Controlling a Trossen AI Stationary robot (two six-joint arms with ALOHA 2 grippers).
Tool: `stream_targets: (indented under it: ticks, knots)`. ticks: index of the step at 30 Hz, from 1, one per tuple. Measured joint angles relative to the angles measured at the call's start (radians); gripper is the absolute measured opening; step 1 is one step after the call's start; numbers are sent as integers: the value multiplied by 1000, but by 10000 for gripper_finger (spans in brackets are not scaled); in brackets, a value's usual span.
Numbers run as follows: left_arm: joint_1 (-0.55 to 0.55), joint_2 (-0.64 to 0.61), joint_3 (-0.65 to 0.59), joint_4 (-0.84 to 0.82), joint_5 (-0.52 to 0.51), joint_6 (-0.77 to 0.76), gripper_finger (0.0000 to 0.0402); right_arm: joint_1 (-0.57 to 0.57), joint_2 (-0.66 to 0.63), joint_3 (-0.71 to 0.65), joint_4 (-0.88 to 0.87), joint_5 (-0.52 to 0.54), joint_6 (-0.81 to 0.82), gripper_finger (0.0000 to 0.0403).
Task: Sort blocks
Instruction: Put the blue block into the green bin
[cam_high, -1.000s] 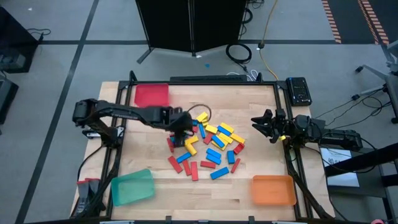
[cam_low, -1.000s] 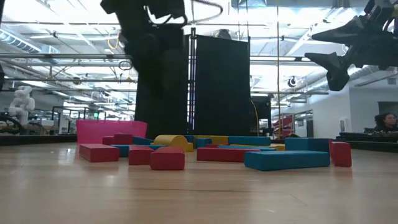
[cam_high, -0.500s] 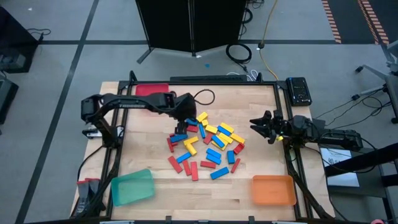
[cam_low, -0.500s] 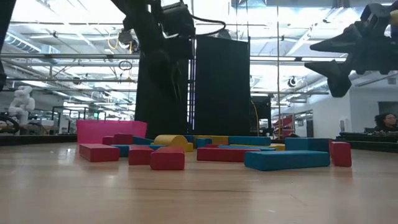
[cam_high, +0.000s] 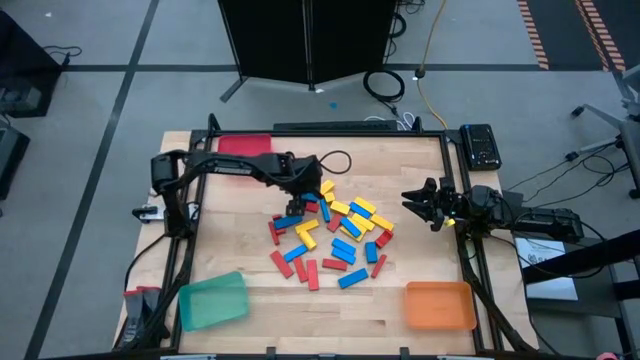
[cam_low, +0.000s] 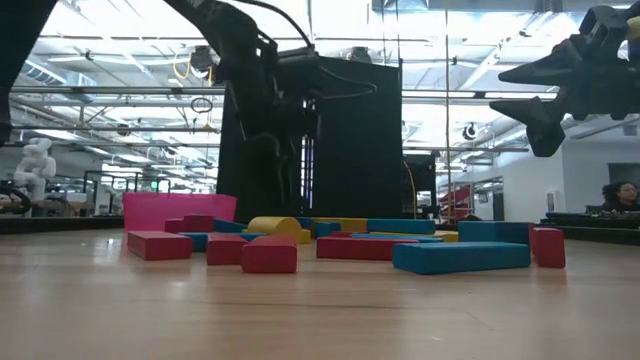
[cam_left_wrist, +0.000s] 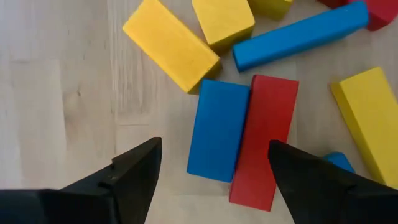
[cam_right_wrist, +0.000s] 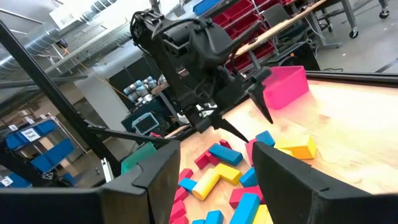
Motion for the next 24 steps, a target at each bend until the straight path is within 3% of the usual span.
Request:
stream_targets:
  ticks: [14, 18, 24]
  knots:
    - [74, 72, 0, 32, 132, 3, 290, 0, 0, 0, -3, 0, 0, 199]
    - [73, 72, 0, 39, 120, 19, 242, 0, 0, 0, -6, 0, 0, 199]
    - [74, 71, 0, 41, 106, 24, 128, 0, 0, 0, -6, 0, 1, 199]
